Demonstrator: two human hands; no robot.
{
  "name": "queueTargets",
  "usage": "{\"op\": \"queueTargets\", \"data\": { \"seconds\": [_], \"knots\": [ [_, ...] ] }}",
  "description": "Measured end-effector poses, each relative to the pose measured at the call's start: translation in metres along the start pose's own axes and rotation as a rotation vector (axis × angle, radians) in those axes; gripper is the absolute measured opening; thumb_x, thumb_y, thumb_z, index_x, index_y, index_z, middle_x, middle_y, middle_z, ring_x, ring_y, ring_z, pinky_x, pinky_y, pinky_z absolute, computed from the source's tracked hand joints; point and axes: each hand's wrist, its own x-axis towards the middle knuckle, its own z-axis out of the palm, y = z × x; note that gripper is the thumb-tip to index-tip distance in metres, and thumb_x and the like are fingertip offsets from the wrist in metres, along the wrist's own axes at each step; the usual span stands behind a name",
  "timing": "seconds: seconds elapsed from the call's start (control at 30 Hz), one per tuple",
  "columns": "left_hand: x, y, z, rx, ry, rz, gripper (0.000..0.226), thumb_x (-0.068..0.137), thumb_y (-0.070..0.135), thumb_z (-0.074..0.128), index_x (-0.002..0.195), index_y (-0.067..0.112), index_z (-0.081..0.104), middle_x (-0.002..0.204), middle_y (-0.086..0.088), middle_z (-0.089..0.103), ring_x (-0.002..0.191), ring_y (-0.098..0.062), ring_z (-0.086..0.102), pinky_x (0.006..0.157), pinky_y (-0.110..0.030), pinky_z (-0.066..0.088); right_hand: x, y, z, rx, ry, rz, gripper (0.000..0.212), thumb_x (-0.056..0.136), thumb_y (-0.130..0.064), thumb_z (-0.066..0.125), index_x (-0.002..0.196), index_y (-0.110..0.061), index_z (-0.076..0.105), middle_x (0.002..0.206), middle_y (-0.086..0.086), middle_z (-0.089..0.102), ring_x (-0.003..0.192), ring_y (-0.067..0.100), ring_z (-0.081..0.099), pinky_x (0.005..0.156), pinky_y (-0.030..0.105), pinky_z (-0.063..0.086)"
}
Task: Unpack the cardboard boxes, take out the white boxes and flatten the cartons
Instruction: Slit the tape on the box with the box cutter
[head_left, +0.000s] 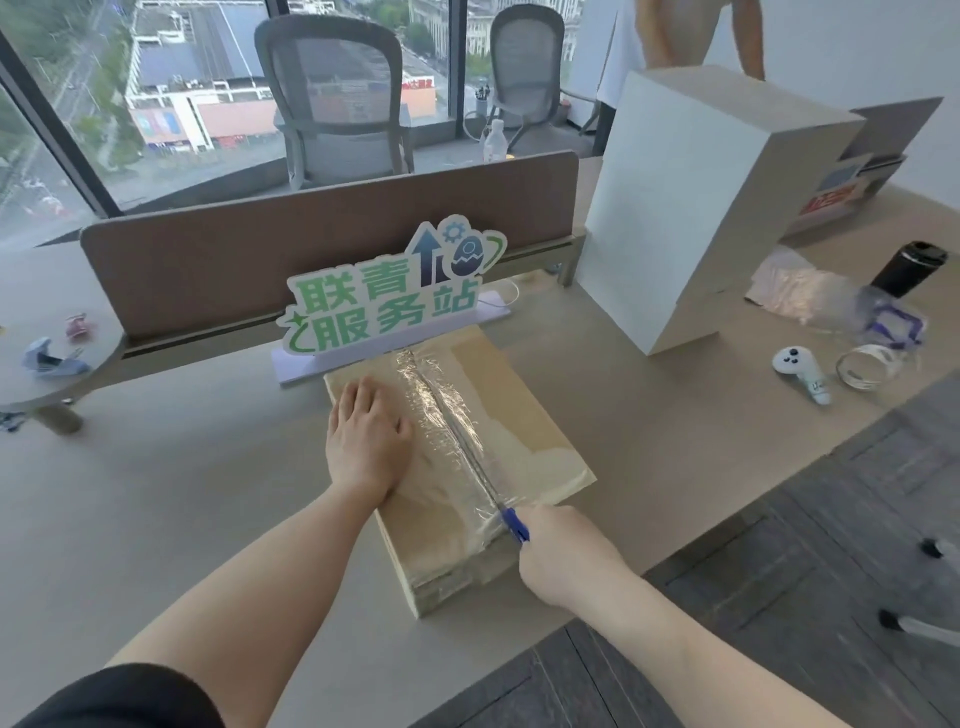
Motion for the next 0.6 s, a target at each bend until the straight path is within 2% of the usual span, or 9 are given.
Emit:
{"op": "queueTargets", "data": {
  "seconds": [0.1, 0.27, 0.33, 0.47, 0.53, 0.6],
  "knots": [
    [-0.002, 0.002, -0.002, 0.014, -0.001, 0.001, 0.065, 0.096, 0.040, 0.033, 0.154, 0.012, 0.028, 0.164, -0.002, 0.018, 0.152, -0.019, 0.008, 0.123, -0.037, 0.007, -0.008, 0.009, 0.005, -0.020, -0.009, -0.004, 0.012, 0.087, -0.009, 0.040, 0.089, -0.019, 0.045, 0.088, 0.003, 0.052, 0.077, 0.024, 0.050, 0.058, 0.030, 0.038],
    [-0.013, 0.006, -0.010, 0.039, -0.073, -0.034, 0.064, 0.100, 0.037, 0.030, 0.156, 0.008, 0.018, 0.165, -0.004, 0.012, 0.152, -0.021, 0.003, 0.124, -0.039, 0.006, -0.023, 0.027, 0.001, 0.016, -0.048, -0.037, 0.013, 0.084, -0.005, 0.037, 0.080, -0.017, 0.041, 0.078, 0.003, 0.049, 0.063, 0.023, 0.048, 0.052, 0.027, 0.037],
    [-0.024, 0.010, -0.014, 0.075, -0.120, 0.024, 0.065, 0.101, 0.043, 0.032, 0.155, 0.009, 0.021, 0.164, -0.006, 0.012, 0.152, -0.023, 0.003, 0.124, -0.039, 0.004, -0.027, 0.041, 0.004, 0.172, -0.009, -0.022, 0.011, 0.085, -0.007, 0.036, 0.081, -0.014, 0.042, 0.076, 0.008, 0.053, 0.054, 0.025, 0.052, 0.049, 0.028, 0.042],
    [-0.059, 0.013, -0.017, 0.084, -0.205, 0.294, 0.058, 0.102, 0.048, 0.033, 0.154, 0.026, 0.026, 0.165, 0.001, 0.010, 0.152, -0.019, 0.004, 0.124, -0.038, 0.005, -0.031, 0.057, 0.017, 0.679, 0.081, 0.041, 0.017, 0.091, -0.005, 0.037, 0.091, -0.009, 0.053, 0.075, 0.015, 0.060, 0.044, 0.023, 0.054, 0.044, 0.030, 0.045],
    [-0.071, 0.013, -0.017, 0.126, -0.240, 0.401, 0.063, 0.098, 0.058, 0.024, 0.154, 0.031, 0.026, 0.165, 0.004, 0.012, 0.152, -0.019, 0.006, 0.123, -0.039, 0.004, -0.036, 0.053, 0.027, 0.871, 0.118, 0.082, 0.019, 0.092, -0.002, 0.039, 0.094, -0.007, 0.056, 0.074, 0.016, 0.060, 0.046, 0.026, 0.054, 0.044, 0.030, 0.044],
    [-0.077, 0.015, -0.015, 0.133, -0.241, 0.451, 0.077, 0.086, 0.066, 0.006, 0.154, 0.033, 0.026, 0.164, 0.005, 0.014, 0.152, -0.019, 0.006, 0.123, -0.042, 0.003, -0.038, 0.046, 0.039, 1.024, 0.154, 0.123, 0.017, 0.092, 0.001, 0.040, 0.095, -0.001, 0.057, 0.073, 0.017, 0.059, 0.046, 0.027, 0.053, 0.045, 0.031, 0.044]
  ]
}}
